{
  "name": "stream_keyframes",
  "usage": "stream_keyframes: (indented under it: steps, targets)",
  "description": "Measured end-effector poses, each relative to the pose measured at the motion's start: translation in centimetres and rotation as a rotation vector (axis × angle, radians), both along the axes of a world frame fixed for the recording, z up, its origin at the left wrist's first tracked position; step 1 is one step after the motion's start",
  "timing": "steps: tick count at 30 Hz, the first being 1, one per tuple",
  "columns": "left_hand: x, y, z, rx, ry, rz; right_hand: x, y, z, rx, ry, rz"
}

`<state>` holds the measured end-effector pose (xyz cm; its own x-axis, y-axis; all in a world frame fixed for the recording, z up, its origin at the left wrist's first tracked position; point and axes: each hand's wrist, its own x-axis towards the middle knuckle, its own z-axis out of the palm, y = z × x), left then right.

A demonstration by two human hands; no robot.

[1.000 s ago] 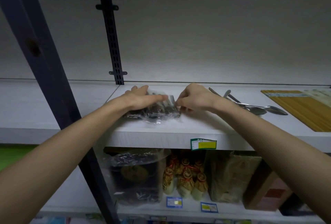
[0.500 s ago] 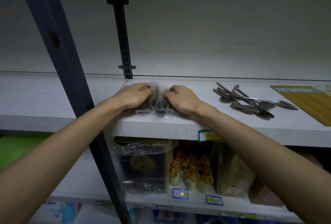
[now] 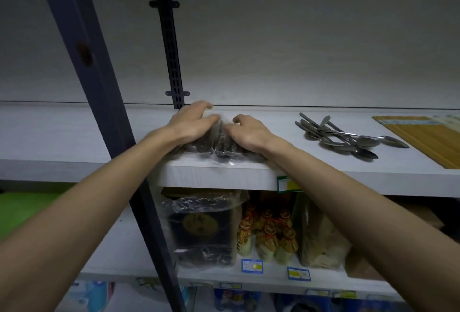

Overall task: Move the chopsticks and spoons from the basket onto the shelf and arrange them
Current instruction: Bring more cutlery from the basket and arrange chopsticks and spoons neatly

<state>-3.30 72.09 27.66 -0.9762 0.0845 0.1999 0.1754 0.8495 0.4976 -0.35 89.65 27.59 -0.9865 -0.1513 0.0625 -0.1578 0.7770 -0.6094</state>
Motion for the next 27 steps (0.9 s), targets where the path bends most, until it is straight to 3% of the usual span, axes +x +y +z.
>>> stream_keyframes:
  steps: [6,13,19,27]
  targets:
    - [-2.2,1.3,-0.7,0.025,-0.170,-0.122,-0.3,0.4,0.0,0.027,-0.036,0.046]
    - [-1.9,0.7,-0.1,0.001,0.014,-0.067,-0.5,0.7,0.1,-0.057,-0.005,-0.009]
    - [-1.4,1.4,0.2,0.025,-0.260,-0.101,0.1,1.3,0.8,-0.069,-0.064,0.025]
    - [-0.4,1.0,1.1,0.225,-0.167,-0.007,1.6,1.6,-0.1,0.011,0.017,0.029]
